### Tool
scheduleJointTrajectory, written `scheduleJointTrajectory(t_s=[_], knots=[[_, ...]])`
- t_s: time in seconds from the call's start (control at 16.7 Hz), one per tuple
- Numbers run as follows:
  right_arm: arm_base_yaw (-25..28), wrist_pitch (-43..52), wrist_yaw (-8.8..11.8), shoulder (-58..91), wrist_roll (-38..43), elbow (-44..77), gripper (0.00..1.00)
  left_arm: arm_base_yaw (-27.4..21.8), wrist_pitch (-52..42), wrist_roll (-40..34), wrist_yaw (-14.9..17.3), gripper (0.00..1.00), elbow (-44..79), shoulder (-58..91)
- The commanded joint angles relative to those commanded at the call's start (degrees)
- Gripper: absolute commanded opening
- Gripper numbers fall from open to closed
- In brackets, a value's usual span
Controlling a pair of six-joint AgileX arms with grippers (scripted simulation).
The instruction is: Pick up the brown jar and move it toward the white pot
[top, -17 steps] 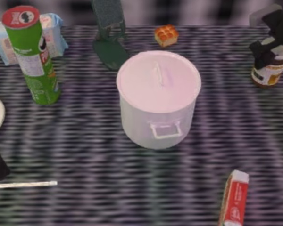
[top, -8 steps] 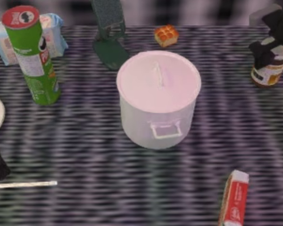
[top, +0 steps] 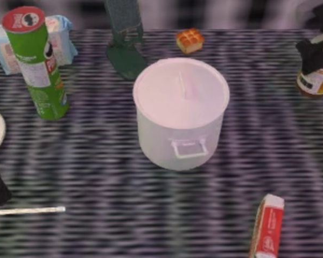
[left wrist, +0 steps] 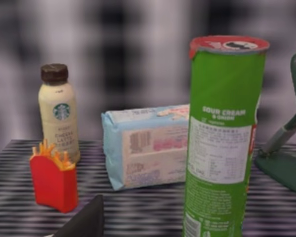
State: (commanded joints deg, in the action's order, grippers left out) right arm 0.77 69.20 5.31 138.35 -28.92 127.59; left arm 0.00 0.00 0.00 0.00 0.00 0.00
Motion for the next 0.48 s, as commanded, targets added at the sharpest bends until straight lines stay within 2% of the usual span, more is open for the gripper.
scheduleJointTrajectory(t_s=[0.24,0.48], knots=[[0.4,-0.8,0.1,-12.5,0.0,-13.6,0.0,0.0,0.0,0.0,0.0,1.0,0.0,0.0],[0.5,-1.2,0.2,-17.1,0.0,-18.2,0.0,0.0,0.0,0.0,0.0,1.0,0.0,0.0]])
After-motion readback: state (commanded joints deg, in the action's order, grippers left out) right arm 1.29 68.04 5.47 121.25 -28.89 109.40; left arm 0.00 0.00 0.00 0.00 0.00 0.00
